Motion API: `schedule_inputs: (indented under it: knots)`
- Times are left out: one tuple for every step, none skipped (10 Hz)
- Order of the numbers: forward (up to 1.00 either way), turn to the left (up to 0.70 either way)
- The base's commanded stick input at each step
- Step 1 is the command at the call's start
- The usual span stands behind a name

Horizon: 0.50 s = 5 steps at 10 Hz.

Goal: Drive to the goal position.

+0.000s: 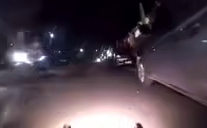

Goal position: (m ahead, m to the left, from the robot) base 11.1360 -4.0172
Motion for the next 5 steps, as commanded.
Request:
schedule_inputs:
  knots:
    - [0.6, 0.0]
    - [0.6, 0.0]
    - [0.6, 0.0]
    - [0.6, 0.0]
    - [0.6, 0.0]
